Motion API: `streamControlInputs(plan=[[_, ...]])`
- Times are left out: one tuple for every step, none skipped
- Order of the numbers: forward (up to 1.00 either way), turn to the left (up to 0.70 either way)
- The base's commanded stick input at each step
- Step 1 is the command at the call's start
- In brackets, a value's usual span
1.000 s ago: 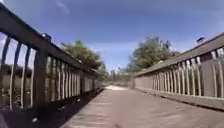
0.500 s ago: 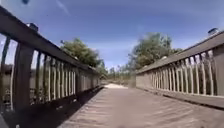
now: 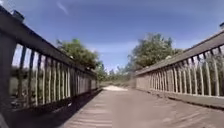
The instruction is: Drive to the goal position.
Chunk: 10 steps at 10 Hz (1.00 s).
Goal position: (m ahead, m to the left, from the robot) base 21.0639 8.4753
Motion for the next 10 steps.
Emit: streamControlInputs(plan=[[0.7,0.0],[0.7,0.0],[0.7,0.0],[0.7,0.0],[0.7,0.0],[0.7,0.0],[0.7,0.0],[0.7,0.0],[0.7,0.0],[0.7,0.0]])
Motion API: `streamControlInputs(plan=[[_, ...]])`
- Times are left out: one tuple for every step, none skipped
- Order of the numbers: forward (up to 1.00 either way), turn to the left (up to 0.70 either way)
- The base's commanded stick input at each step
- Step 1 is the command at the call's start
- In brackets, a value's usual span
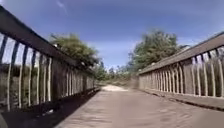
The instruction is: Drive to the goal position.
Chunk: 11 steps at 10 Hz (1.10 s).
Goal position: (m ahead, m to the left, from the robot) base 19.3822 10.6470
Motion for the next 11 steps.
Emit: streamControlInputs(plan=[[0.7,0.0],[0.7,0.0],[0.7,0.0],[0.7,0.0],[0.7,0.0],[0.7,0.0],[0.7,0.0],[0.7,0.0],[0.7,0.0],[0.7,0.0],[0.7,0.0]])
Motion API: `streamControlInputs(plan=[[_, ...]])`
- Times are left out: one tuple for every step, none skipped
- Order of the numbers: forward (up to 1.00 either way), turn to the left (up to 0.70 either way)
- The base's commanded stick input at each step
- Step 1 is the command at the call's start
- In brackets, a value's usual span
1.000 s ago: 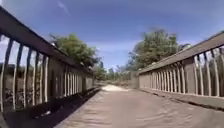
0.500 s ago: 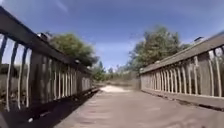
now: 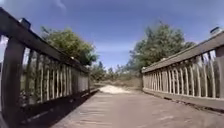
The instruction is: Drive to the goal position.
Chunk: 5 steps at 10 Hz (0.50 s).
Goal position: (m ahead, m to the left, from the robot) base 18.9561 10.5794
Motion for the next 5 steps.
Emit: streamControlInputs(plan=[[0.7,0.0],[0.7,0.0],[0.7,0.0],[0.7,0.0],[0.7,0.0]])
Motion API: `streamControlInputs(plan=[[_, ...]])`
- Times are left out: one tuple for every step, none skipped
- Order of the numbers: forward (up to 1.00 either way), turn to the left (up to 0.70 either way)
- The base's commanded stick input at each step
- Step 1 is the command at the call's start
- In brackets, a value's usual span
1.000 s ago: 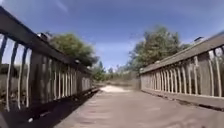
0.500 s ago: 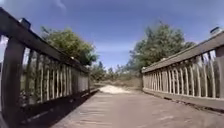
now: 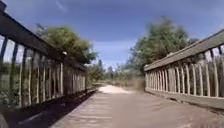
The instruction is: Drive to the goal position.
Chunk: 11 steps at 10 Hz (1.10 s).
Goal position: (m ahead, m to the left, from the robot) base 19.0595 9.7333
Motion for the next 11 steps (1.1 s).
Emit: streamControlInputs(plan=[[0.7,0.0],[0.7,0.0],[0.7,0.0],[0.7,0.0],[0.7,0.0],[0.7,0.0],[0.7,0.0],[0.7,0.0],[0.7,0.0],[0.7,0.0],[0.7,0.0]])
